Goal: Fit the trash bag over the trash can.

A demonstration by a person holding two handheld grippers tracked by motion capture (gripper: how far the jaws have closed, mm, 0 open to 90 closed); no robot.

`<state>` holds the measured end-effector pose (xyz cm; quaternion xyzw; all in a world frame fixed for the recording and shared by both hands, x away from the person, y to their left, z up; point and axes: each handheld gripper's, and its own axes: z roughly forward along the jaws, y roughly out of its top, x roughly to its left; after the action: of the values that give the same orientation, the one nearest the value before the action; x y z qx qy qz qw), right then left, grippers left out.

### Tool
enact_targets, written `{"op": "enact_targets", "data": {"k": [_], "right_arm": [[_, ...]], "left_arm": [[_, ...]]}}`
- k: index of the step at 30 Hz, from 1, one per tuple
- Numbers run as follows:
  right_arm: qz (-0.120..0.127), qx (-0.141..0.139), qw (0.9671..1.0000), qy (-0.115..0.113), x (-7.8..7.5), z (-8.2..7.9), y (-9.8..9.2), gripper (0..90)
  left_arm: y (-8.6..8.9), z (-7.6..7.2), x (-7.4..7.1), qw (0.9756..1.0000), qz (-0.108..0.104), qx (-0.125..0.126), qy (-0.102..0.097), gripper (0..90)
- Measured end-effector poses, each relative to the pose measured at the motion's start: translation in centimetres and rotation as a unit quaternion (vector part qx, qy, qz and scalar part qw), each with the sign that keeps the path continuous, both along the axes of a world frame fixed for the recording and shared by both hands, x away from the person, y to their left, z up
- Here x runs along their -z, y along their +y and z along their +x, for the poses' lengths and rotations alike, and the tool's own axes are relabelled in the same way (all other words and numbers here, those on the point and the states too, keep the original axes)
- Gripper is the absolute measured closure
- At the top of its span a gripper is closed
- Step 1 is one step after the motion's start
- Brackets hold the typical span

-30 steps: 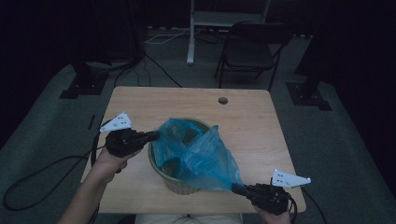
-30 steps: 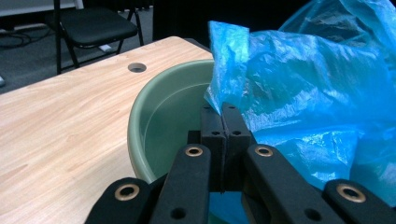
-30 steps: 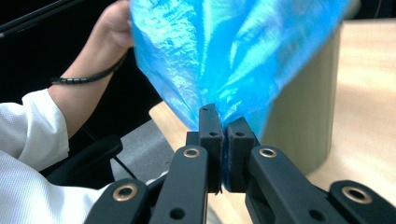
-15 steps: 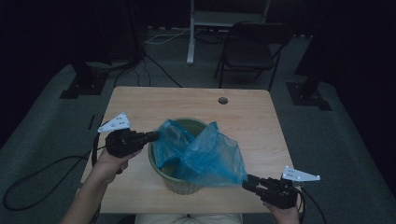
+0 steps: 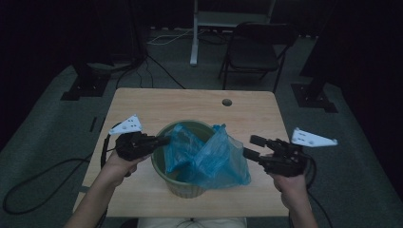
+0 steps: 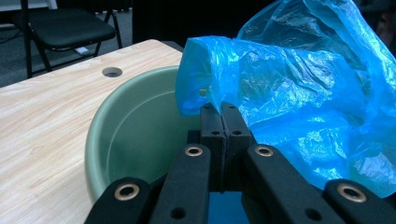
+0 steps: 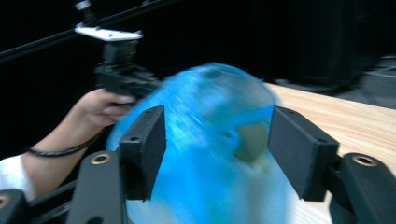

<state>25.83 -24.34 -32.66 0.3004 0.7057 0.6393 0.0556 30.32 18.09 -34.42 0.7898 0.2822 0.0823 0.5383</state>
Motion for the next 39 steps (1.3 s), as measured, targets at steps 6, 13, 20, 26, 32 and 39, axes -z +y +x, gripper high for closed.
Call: {"op": "enact_targets", "data": {"k": [6, 13, 20, 26, 32, 39], "right_arm": [[-0.024, -0.045, 0.9986, 0.015, -0.5, 2.9, 3.9, 47.3], [0.005, -0.130, 0.9914, -0.011, -0.4, 0.5, 4.0, 90.0], [0.016, -0.249, 0.9684, 0.001, 1.4, -3.6, 5.2, 90.0], [-0.019, -0.274, 0.9598, 0.058, 5.5, -5.3, 7.3, 90.0], [-0.035, -0.237, 0.9627, 0.126, 10.8, -5.3, 6.9, 89.9], [-0.059, -0.141, 0.9710, 0.184, 16.2, -4.8, 4.6, 89.9]], "left_arm": [[-1.0, 0.6, -0.4, 0.9999, 0.016, 0.002, -0.003, 90.0], [-0.7, 1.6, -0.7, 0.9995, 0.026, -0.016, -0.002, 90.0], [0.3, 1.7, -0.9, 0.9987, 0.023, -0.046, -0.006, 90.0], [1.3, 1.7, -0.7, 0.9972, 0.015, -0.072, -0.006, 90.0], [2.4, 1.8, -0.6, 0.9955, -0.001, -0.095, -0.005, 90.0], [2.8, 1.8, 0.1, 0.9957, -0.013, -0.091, 0.006, 90.0]]}}
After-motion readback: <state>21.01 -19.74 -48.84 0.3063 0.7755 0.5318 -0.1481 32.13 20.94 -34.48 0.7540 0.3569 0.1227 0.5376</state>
